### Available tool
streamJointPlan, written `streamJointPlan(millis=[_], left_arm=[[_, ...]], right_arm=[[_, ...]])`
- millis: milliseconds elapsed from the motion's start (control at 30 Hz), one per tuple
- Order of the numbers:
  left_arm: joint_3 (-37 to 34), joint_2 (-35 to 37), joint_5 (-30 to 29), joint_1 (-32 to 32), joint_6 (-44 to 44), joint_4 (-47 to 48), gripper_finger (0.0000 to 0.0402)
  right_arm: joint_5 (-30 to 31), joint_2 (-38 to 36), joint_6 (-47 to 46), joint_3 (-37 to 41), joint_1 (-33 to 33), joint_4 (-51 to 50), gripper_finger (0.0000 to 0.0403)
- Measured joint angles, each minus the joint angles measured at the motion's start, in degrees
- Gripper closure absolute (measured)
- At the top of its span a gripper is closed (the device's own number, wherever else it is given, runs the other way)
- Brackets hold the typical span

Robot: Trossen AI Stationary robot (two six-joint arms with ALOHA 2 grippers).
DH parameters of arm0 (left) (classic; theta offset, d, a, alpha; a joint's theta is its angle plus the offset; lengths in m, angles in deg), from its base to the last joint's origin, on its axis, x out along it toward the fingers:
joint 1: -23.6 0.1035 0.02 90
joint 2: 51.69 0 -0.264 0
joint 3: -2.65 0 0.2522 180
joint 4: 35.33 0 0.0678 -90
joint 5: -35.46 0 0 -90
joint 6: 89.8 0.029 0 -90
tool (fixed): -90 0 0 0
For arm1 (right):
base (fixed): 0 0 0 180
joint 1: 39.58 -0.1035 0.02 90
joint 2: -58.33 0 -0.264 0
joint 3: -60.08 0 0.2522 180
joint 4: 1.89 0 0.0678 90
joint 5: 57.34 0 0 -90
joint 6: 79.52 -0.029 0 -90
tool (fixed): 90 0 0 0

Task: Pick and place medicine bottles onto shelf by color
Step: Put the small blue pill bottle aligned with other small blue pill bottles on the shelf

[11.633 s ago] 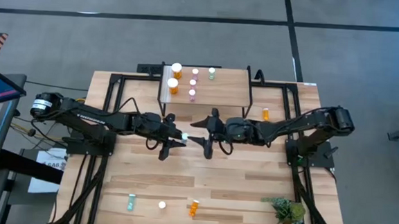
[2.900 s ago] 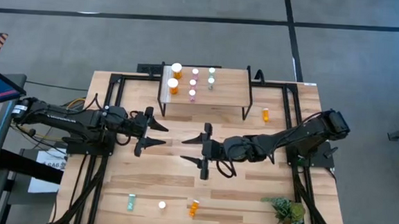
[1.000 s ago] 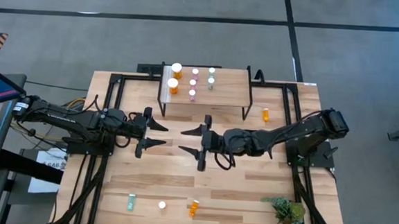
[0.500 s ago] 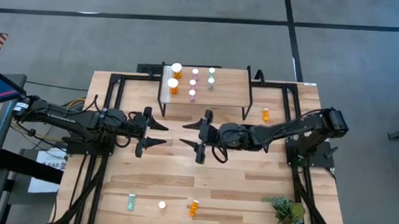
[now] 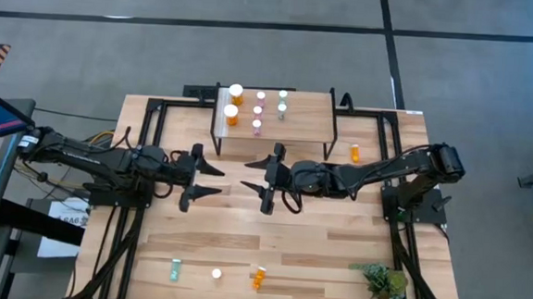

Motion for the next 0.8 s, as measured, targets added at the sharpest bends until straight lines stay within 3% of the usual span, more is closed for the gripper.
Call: streamJointPlan(millis=[200, 400, 533, 667, 800], left_arm=[[1.4, 4.3, -0.5, -2.4, 1.4, 1.8, 0.0180], [1.6, 12.0, -4.9, -5.4, -1.4, 11.8, 0.0180], [3.2, 15.4, -4.3, -7.3, -6.3, 18.9, 0.0180], [7.9, 13.9, -5.3, -11.2, -9.0, 27.3, 0.0180], [13.1, 7.4, -9.6, -16.1, -13.0, 36.2, 0.0180]], right_arm=[[0.0, 0.0, 0.0, 0.0, 0.0, 0.0, 0.0158], [0.0, 0.0, 0.0, 0.0, 0.0, 0.0, 0.0158], [0.0, 0.0, 0.0, 0.0, 0.0, 0.0, 0.0158], [0.0, 0.0, 0.0, 0.0, 0.0, 0.0, 0.0158], [0.0, 0.0, 0.0, 0.0, 0.0, 0.0, 0.0158]])
